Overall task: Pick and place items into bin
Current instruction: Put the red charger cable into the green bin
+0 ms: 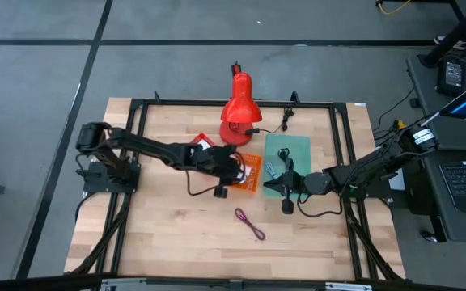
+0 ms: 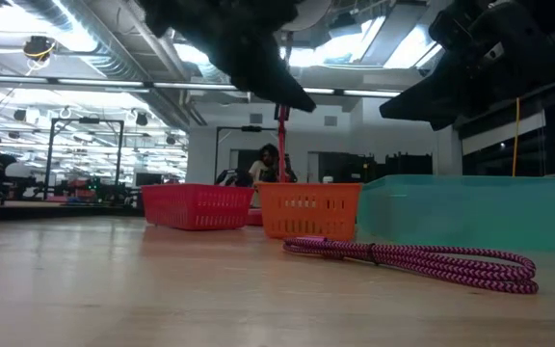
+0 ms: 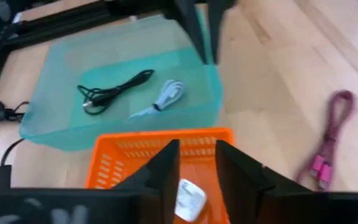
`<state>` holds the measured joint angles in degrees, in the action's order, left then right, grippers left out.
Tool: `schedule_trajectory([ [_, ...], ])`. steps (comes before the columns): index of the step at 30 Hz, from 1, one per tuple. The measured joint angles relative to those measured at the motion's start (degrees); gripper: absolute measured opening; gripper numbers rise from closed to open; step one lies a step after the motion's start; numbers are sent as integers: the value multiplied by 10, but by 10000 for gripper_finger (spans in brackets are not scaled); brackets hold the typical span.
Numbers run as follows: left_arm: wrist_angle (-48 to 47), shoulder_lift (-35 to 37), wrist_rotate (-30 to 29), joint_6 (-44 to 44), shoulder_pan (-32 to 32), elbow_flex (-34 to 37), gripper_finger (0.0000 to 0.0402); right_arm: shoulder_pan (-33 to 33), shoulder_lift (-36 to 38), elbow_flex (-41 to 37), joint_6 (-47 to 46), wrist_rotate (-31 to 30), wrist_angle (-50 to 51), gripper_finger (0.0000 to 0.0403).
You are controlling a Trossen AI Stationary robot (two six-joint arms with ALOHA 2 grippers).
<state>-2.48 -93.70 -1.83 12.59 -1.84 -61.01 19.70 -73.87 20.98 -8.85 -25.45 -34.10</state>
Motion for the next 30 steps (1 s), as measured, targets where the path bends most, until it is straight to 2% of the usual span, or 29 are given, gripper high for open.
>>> schedule_trajectory([
  [4, -21, 23, 1, -2, -18, 8, 58, 0, 0, 0, -15, 1, -11, 4],
  [10, 13, 59, 0, -38, -35, 72, 7, 0, 0, 0, -14, 30, -18, 4],
  [21, 152, 172, -1, -52, -69, 232, 1, 0, 0, 0, -13, 31, -22, 4],
  [30, 203, 276, -17, -60, -67, 332, 1, 0, 0, 5, -13, 31, -37, 4],
])
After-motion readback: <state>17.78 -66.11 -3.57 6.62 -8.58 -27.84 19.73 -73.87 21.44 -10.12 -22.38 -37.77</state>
